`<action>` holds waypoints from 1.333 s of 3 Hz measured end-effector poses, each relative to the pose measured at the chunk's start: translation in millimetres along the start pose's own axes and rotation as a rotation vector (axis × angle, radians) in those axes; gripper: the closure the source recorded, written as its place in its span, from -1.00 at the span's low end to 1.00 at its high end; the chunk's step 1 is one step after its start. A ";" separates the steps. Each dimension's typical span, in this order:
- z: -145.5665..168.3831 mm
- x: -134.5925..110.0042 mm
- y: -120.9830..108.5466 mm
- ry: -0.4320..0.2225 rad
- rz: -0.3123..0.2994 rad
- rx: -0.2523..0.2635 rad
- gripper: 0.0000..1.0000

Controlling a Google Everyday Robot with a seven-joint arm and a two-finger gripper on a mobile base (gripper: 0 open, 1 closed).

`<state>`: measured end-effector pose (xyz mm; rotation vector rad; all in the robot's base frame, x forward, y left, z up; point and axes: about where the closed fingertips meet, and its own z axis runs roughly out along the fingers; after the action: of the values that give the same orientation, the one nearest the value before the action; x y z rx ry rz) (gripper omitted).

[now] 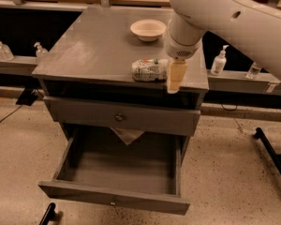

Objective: Place 7up can into middle drawer

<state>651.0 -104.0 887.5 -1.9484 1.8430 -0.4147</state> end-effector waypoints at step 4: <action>51.6 -21.9 6.0 -0.211 0.080 -0.072 -0.66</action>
Offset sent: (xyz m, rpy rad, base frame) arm 0.0296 0.0181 -0.0596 0.2267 0.0750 0.0047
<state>669.5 -77.2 841.4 -1.8769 1.8134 -0.1139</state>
